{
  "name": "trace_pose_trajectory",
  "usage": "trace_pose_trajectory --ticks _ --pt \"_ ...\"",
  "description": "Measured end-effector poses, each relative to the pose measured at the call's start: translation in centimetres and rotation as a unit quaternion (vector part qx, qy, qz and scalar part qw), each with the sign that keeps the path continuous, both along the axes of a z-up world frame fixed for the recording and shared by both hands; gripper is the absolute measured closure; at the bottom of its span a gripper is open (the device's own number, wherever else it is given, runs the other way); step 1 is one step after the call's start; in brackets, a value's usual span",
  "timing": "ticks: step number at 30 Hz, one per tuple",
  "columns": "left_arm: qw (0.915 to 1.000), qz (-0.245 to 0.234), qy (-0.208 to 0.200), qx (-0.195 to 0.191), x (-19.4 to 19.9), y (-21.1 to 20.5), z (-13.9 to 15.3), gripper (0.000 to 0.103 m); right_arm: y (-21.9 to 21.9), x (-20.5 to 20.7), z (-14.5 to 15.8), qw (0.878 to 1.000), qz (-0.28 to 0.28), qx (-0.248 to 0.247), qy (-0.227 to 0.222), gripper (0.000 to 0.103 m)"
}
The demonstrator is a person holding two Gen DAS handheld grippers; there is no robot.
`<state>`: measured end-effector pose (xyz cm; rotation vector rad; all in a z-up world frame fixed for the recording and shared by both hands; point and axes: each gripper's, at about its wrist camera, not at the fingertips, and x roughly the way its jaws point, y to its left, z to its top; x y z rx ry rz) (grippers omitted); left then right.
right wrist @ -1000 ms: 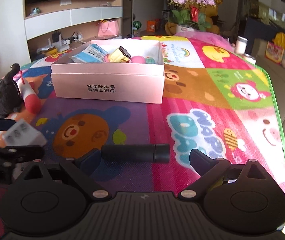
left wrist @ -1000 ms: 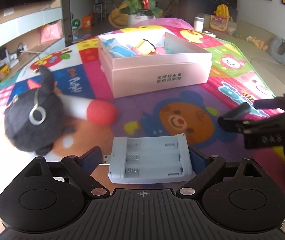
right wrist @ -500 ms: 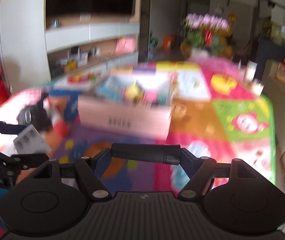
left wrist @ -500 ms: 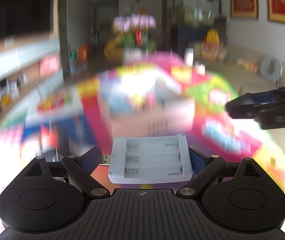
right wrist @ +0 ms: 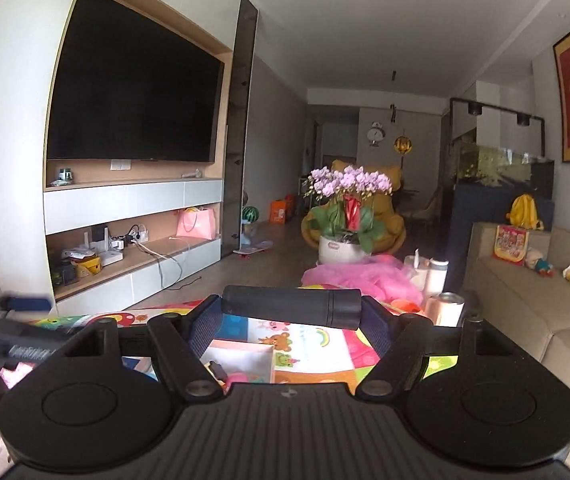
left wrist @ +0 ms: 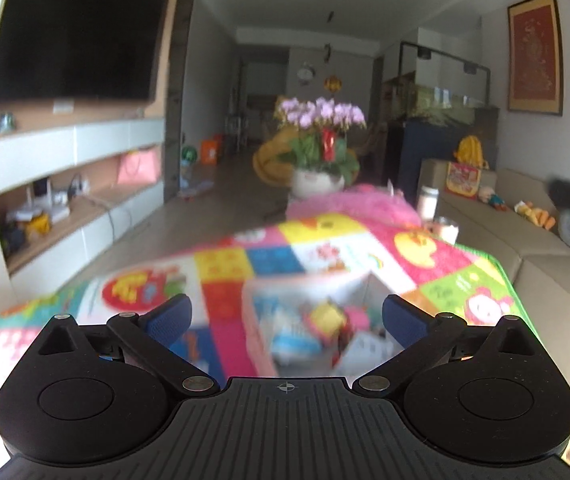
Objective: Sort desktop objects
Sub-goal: 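Drop the black cylinder into the box with the right tool while the left releases the battery holder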
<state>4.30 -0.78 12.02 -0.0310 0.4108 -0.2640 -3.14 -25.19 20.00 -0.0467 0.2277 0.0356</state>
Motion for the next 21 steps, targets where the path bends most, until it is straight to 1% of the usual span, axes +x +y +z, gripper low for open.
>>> trace_pose_trajectory --ticks 2,4,7,9,11,13,15,19,21 --pt "0.9997 -0.008 0.024 0.006 -1.8 0.9 -2.4 0.000 0.0 2.1 -0.2 1.000 0.010 0.019 0.023 0.029" --pt "0.9983 -0.017 0.051 0.020 -3.7 1.4 -4.8 0.000 0.4 4.3 -0.5 0.998 0.021 0.036 0.047 0.029" --pt "0.9953 -0.012 0.089 0.037 -5.7 1.9 -8.0 0.000 1.4 7.8 -1.0 0.995 0.040 0.052 0.078 0.029" --pt "0.9935 -0.003 0.105 0.044 -6.3 2.4 -9.4 0.000 2.6 10.3 -1.3 0.993 0.053 0.045 0.090 0.028" --pt "0.9923 0.012 0.106 0.064 -6.9 3.0 -10.2 0.000 3.8 12.0 -1.8 0.994 0.049 0.031 0.098 0.023" --pt "0.9913 0.024 0.102 0.080 -7.4 3.7 -10.8 0.000 4.5 12.4 -2.3 0.994 0.048 0.026 0.099 0.023" --pt "0.9905 0.035 0.103 0.084 -7.3 4.1 -11.1 0.000 4.9 11.9 -2.9 0.993 0.057 0.028 0.099 0.022" --pt "0.9871 0.069 0.122 0.077 -6.3 5.0 -11.6 0.000 5.2 9.9 -4.4 0.992 0.065 0.020 0.109 0.021" --pt "0.9854 0.095 0.123 0.068 -6.2 5.6 -11.5 0.000 6.2 8.7 -5.4 0.989 0.084 0.000 0.119 0.021"
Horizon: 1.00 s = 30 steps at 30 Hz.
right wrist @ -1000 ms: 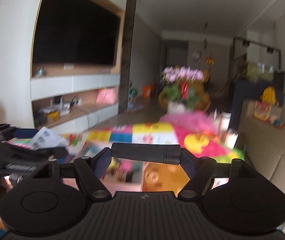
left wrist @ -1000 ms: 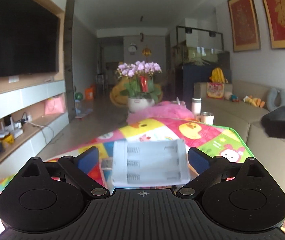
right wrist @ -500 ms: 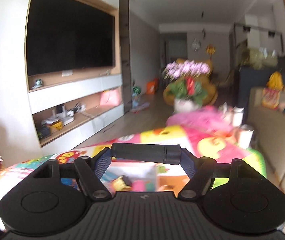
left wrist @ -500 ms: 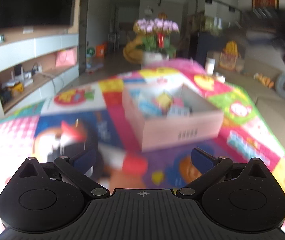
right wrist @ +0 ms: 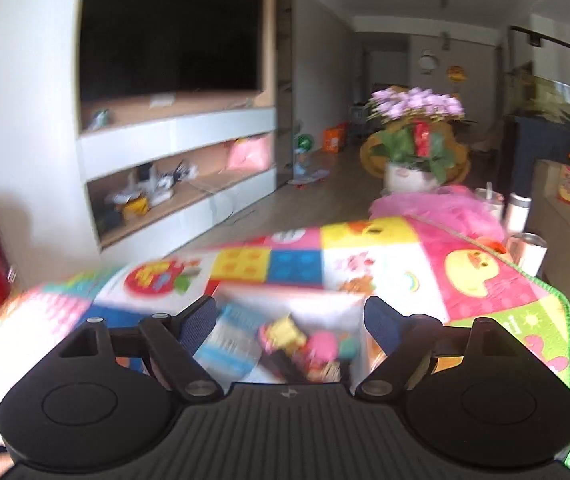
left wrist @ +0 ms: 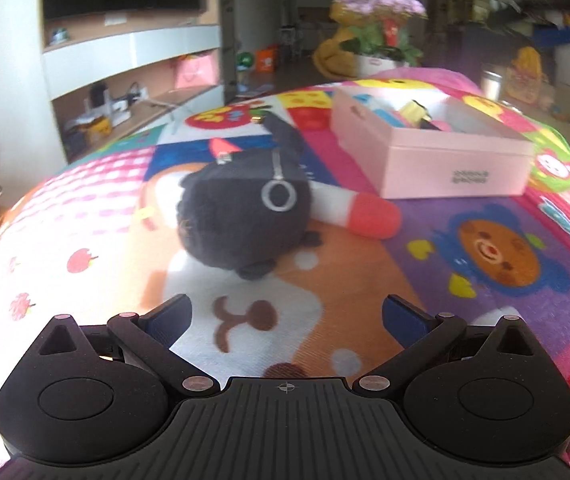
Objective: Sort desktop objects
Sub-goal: 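Drop the black cylinder into the box with the right tool while the left releases the battery holder, then close the right tool on the white-and-red rocket toy beside the cat plush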
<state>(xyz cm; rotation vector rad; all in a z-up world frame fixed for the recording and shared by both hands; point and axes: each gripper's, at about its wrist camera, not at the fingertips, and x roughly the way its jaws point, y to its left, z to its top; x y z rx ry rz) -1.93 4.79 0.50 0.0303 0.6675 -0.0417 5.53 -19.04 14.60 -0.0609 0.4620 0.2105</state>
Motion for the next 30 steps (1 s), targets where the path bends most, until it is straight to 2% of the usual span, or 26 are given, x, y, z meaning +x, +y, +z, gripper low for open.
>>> trace_pose_trajectory --ticks 5,7,8,9,13,18,21,22,23,25,30 --pt "0.9962 0.075 0.020 -0.039 0.4 2.3 -0.4 0.000 4.9 -2.9 -4.1 0.993 0.092 -0.071 0.026 0.022" --pt "0.9944 0.092 0.014 -0.051 0.1 2.9 -0.4 0.000 7.1 -3.5 -6.0 0.986 0.131 -0.090 0.044 0.039" --pt "0.9944 0.092 0.013 -0.051 0.0 2.9 -0.3 0.000 8.2 -3.5 -6.8 0.982 0.150 -0.096 0.058 0.053" --pt "0.9947 0.091 0.014 -0.047 -0.1 2.8 -0.3 0.000 9.2 -3.4 -7.4 0.979 0.163 -0.098 0.069 0.058" --pt "0.9957 0.086 0.022 -0.026 0.1 2.1 -0.3 0.000 12.3 -1.9 -9.0 0.976 0.183 -0.091 0.080 0.058" --pt "0.9960 0.084 0.024 -0.021 0.2 2.0 -0.4 0.000 15.3 1.7 -11.2 0.971 0.190 -0.095 0.111 0.057" --pt "0.9960 0.084 0.027 -0.011 0.2 1.6 -0.4 0.000 15.7 2.1 -11.8 0.968 0.205 -0.092 0.114 0.059" --pt "0.9960 0.084 0.028 -0.008 0.3 1.5 -0.4 0.000 15.6 1.8 -11.7 0.967 0.209 -0.090 0.115 0.064" --pt "0.9960 0.085 0.029 -0.005 0.3 1.4 -0.5 0.000 15.4 1.5 -11.6 0.964 0.219 -0.089 0.122 0.076" --pt "0.9959 0.085 0.029 -0.004 0.3 1.3 -0.5 0.000 14.6 0.5 -11.4 0.964 0.221 -0.093 0.117 0.080" --pt "0.9960 0.085 0.029 -0.004 0.3 1.3 -0.5 0.000 11.0 -2.1 -10.9 0.966 0.206 -0.091 0.126 0.080"
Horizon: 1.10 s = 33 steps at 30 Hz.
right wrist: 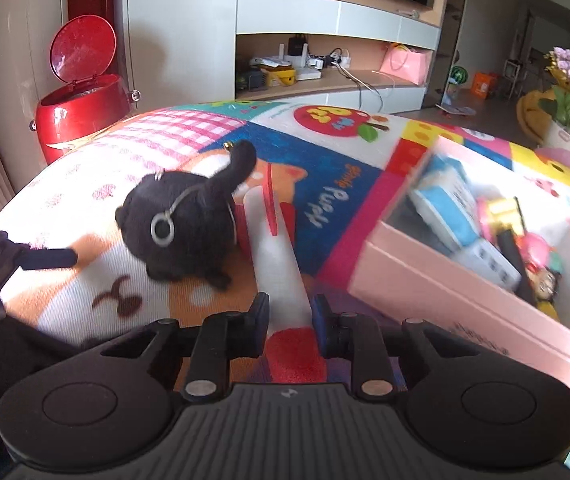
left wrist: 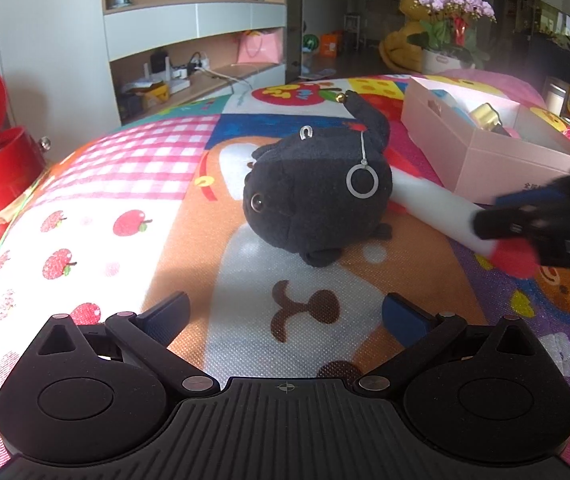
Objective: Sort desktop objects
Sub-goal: 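Close the right tool on the white-and-red rocket toy beside the cat plush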
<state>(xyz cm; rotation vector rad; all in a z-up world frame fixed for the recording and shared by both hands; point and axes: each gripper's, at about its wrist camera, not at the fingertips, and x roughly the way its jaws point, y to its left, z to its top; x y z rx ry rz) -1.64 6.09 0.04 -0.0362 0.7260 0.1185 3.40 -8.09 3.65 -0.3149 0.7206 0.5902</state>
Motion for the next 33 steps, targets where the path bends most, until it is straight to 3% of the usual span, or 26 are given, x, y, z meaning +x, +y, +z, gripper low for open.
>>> trace_pose_trajectory --ticks 7,11,13,15,17,20,25,30,31,33 --pt "1.0000 0.000 0.000 0.001 0.0 0.0 0.0 0.000 -3.9 -3.3 0.6 1.000 -0.012 0.011 0.017 0.082" --pt "1.0000 0.000 0.000 0.001 0.0 0.0 0.0 0.000 -5.2 -5.4 -0.1 1.000 -0.024 -0.003 0.004 0.079" --pt "1.0000 0.000 0.000 0.001 0.0 0.0 0.0 0.000 -5.9 -5.9 -0.5 0.999 -0.044 0.000 0.004 0.066" --pt "1.0000 0.000 0.001 0.001 0.0 0.0 0.0 0.000 -6.6 -6.1 -1.0 0.997 -0.074 0.011 -0.004 0.043" --pt "1.0000 0.000 0.001 0.001 0.0 0.0 -0.1 0.000 -7.1 -6.2 -1.3 0.995 -0.101 0.014 -0.019 0.038" --pt "1.0000 0.000 0.001 0.001 0.0 0.1 -0.1 0.000 -6.7 -5.7 -1.2 0.994 -0.101 0.020 -0.027 0.038" --pt "1.0000 0.000 0.001 0.001 0.1 0.1 -0.1 0.000 -2.4 -3.5 -0.6 0.996 -0.033 0.003 -0.079 0.038" --pt "1.0000 0.000 0.001 -0.001 0.1 0.2 -0.1 0.000 2.2 0.1 -1.2 0.997 0.003 -0.028 -0.075 0.040" --pt "1.0000 0.000 0.001 -0.001 0.1 0.2 -0.1 0.000 2.6 0.6 -1.3 0.997 0.007 -0.029 -0.067 0.044" --pt "1.0000 0.000 0.001 -0.001 0.1 0.2 -0.1 0.000 3.3 1.1 -1.3 0.998 0.011 -0.032 -0.049 0.075"
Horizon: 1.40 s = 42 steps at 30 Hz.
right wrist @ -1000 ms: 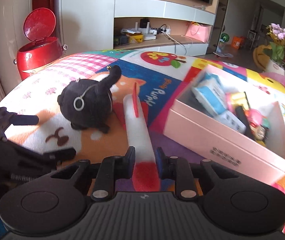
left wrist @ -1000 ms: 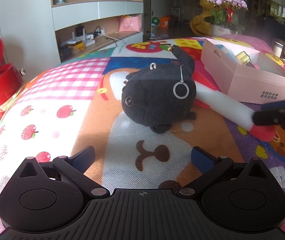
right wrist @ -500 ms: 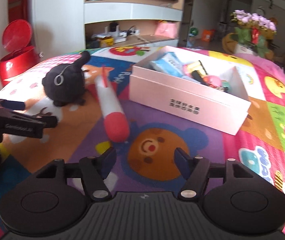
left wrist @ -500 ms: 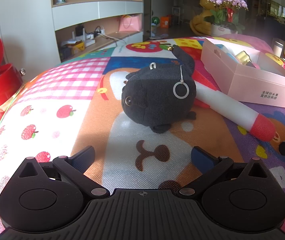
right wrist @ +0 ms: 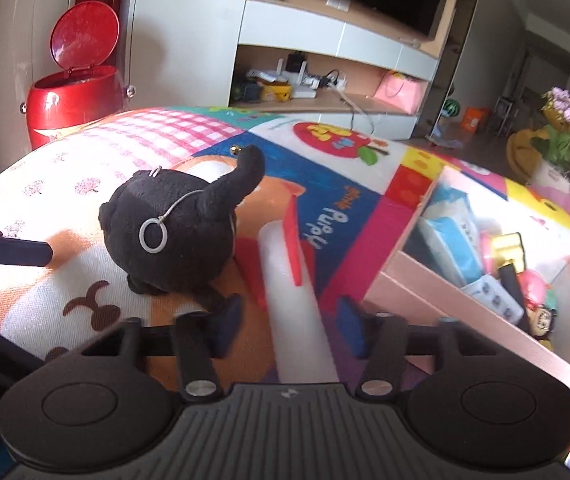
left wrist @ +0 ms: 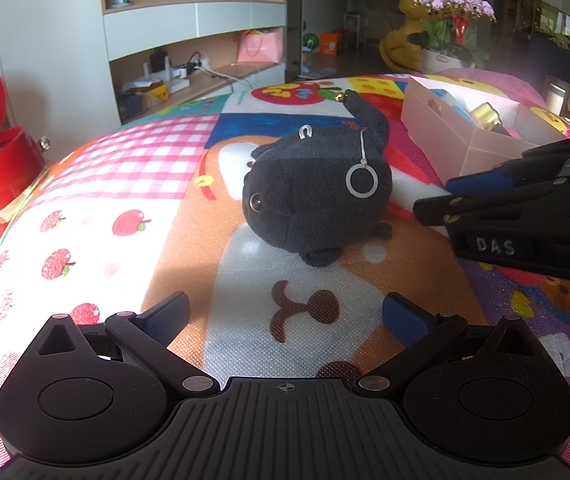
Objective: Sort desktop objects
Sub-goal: 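Close the right tool on the white-and-red rocket toy beside the cat plush, then lift the rocket toy with the right tool while the left reaches the black cat plush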
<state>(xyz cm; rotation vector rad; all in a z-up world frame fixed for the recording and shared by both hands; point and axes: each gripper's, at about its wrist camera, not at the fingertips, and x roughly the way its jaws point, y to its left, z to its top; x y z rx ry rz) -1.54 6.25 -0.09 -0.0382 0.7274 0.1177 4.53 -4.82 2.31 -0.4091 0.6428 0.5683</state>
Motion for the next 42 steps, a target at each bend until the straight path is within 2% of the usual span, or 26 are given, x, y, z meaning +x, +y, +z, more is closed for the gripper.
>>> trace_pose_trajectory --ticks 2,5,9,11,14,18,19,20,21,24,26,29,31,33,35,38,39,40,42 --pt "1.0000 0.000 0.000 0.000 0.0 0.0 0.0 0.000 -0.4 -0.5 0.5 1.000 -0.010 0.011 0.001 0.074" --pt "1.0000 0.000 0.000 0.000 0.0 0.0 0.0 0.000 -2.5 -2.6 2.4 0.999 -0.009 0.052 0.003 0.076" --pt "1.0000 -0.001 -0.001 -0.003 0.1 0.1 0.0 0.000 -7.2 -6.5 4.6 0.994 -0.034 0.103 0.004 0.077" --pt "1.0000 -0.001 0.000 -0.002 0.1 0.0 0.0 0.000 -9.9 -7.8 5.0 0.990 -0.062 0.125 0.022 0.077" --pt "1.0000 -0.003 -0.001 0.003 0.1 -0.2 0.1 0.000 -13.4 -8.7 4.1 0.980 -0.119 0.146 0.071 0.077" --pt "0.9990 -0.043 -0.013 -0.002 0.3 -0.9 0.5 0.000 -15.8 -10.0 1.7 0.974 -0.181 0.119 0.064 0.075" --pt "0.9989 -0.042 -0.021 0.000 0.5 -1.1 0.6 0.000 -16.3 -10.2 1.4 0.973 -0.187 0.123 0.062 0.072" --pt "0.9988 -0.039 -0.030 0.002 0.6 -1.2 0.8 0.000 -16.6 -10.4 1.1 0.971 -0.193 0.127 0.058 0.064" --pt "0.9986 -0.035 -0.039 0.004 0.8 -1.2 1.0 0.000 -16.9 -10.5 1.0 0.970 -0.200 0.131 0.051 0.050" --pt "0.9977 -0.027 -0.062 -0.002 1.4 -1.1 2.3 0.000 -17.4 -10.5 0.7 0.964 -0.227 0.140 0.019 0.023" --pt "0.9972 -0.030 -0.069 -0.003 2.1 -1.1 3.2 0.000 -17.5 -10.2 0.2 0.959 -0.243 0.143 0.005 0.014" --pt "0.9974 -0.033 -0.064 0.004 3.6 -1.5 3.8 0.000 -17.8 -9.5 -0.8 0.954 -0.259 0.151 0.013 0.007" --pt "0.9982 -0.034 -0.049 0.007 4.8 -1.9 3.4 0.000 -18.0 -9.0 -1.1 0.951 -0.268 0.153 0.025 0.007" --pt "0.9984 -0.030 -0.043 0.021 5.8 -2.5 2.7 0.000 -18.3 -9.1 -1.1 0.948 -0.273 0.163 0.020 0.000" --pt "0.9983 -0.019 -0.039 0.040 6.6 -2.8 2.2 0.000 -18.4 -9.2 -1.3 0.946 -0.278 0.167 0.022 0.000" --pt "0.9989 -0.009 -0.039 0.023 7.0 -2.3 2.0 0.001 -18.3 -9.0 -1.4 0.944 -0.285 0.163 0.026 0.000" --pt "0.9988 -0.010 -0.040 0.025 6.9 -2.2 2.1 0.003 -18.3 -9.0 -1.5 0.944 -0.286 0.162 0.027 0.000" --pt "0.9985 -0.010 -0.042 0.034 6.7 -2.3 2.1 0.012 -18.3 -9.0 -1.5 0.944 -0.286 0.162 0.028 0.000" --pt "0.9983 -0.019 -0.040 0.037 6.3 -2.2 2.2 0.012 -18.3 -8.9 -1.6 0.944 -0.286 0.164 0.030 0.000"
